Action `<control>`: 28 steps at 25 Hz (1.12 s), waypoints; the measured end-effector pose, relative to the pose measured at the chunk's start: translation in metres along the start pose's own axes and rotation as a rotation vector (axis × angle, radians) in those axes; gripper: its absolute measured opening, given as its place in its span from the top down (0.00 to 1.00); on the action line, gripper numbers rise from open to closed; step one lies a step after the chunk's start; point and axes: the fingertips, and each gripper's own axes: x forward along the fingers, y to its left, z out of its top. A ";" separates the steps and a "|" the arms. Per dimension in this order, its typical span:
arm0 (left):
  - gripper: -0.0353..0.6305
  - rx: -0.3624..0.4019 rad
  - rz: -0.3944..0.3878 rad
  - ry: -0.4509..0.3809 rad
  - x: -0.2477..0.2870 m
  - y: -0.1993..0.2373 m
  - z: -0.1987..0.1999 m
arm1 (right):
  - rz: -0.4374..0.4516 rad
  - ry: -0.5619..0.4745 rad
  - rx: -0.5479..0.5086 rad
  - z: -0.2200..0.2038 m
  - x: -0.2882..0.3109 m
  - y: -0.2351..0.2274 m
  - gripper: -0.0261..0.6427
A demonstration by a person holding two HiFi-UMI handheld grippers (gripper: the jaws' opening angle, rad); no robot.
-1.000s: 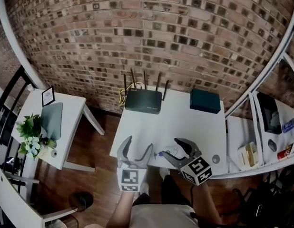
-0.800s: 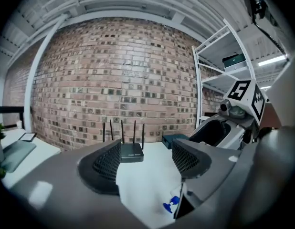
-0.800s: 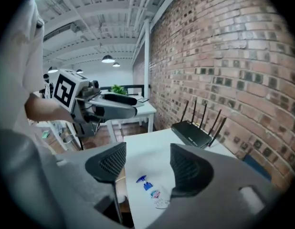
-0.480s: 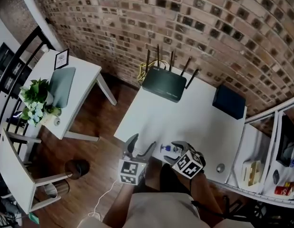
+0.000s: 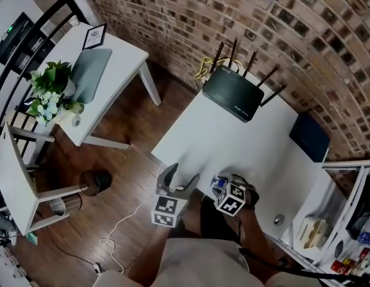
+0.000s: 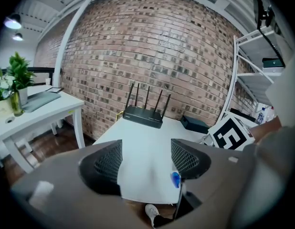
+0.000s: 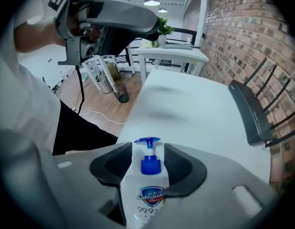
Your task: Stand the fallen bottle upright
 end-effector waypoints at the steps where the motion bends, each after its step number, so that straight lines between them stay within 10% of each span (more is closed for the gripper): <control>1: 0.44 -0.006 0.005 0.005 0.001 0.003 -0.003 | 0.008 0.007 -0.006 0.000 0.005 -0.001 0.68; 11: 0.44 -0.043 0.010 0.022 0.002 0.012 -0.010 | -0.026 -0.018 0.039 0.005 0.009 -0.013 0.86; 28: 0.45 0.126 -0.247 0.006 0.043 -0.072 0.049 | -0.536 -0.539 0.773 -0.050 -0.133 -0.108 0.86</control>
